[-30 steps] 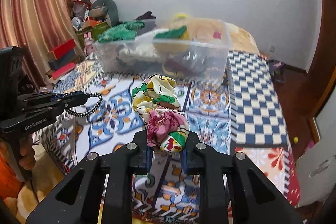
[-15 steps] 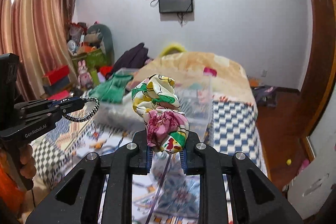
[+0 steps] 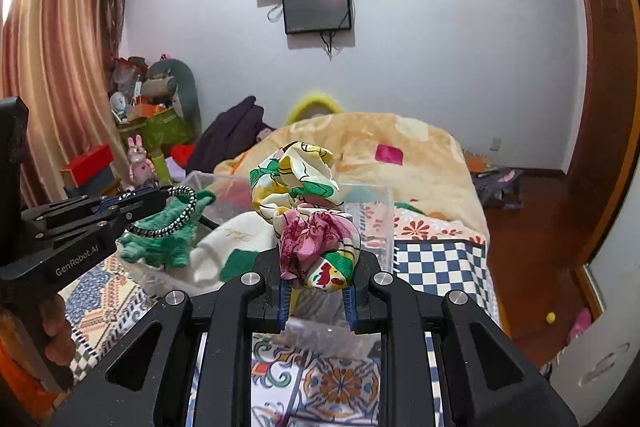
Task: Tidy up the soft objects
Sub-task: 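Carry the bracelet and floral scrunchie with both tools over the box, then open both tools to release the bracelet and scrunchie into the box, then withdraw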
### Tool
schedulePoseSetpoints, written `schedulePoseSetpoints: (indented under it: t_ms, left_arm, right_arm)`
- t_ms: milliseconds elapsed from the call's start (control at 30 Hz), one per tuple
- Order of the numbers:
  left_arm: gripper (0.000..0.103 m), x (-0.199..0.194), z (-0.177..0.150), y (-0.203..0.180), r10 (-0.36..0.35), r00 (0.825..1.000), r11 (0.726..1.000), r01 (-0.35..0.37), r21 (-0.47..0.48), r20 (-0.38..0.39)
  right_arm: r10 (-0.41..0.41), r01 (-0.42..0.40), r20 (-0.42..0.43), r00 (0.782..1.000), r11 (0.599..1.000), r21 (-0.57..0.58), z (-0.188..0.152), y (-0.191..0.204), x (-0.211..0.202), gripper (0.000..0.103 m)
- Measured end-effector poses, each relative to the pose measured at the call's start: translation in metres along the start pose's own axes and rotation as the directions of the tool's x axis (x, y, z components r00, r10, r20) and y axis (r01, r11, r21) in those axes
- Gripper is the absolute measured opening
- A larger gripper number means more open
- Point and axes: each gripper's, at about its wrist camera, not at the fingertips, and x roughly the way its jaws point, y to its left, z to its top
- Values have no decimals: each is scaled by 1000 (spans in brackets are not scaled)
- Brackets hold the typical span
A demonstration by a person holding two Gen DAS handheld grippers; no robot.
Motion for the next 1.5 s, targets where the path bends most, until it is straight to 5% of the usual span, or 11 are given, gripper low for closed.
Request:
schedulePoseSetpoints:
  t_ms: [367, 567, 733, 1067, 1300, 1500]
  left_arm:
    - [8, 50, -11, -10, 1, 992, 999, 4, 39, -124]
    - [33, 41, -16, -16, -15, 994, 998, 23, 65, -109]
    - [39, 22, -12, -17, -16, 998, 997, 21, 75, -65]
    - [39, -55, 8, -12, -41, 994, 998, 36, 44, 100]
    - [54, -122, 10, -16, -52, 969, 998, 42, 47, 243]
    - [81, -161, 9, -16, -39, 945, 999, 31, 29, 326]
  right_arm:
    - [-13, 13, -124, 992, 1000, -1, -10, -10, 43, 19]
    - [-26, 19, -137, 990, 998, -54, -11, -2, 38, 49]
    - [-33, 27, -98, 995, 997, -66, -4, -3, 25, 59]
    - [4, -2, 41, 999, 999, -49, 19, -4, -33, 60]
    - [42, -35, 198, 979, 999, -41, 31, 7, -95, 71]
    - [62, -52, 299, 952, 998, -41, 29, 17, -133, 80]
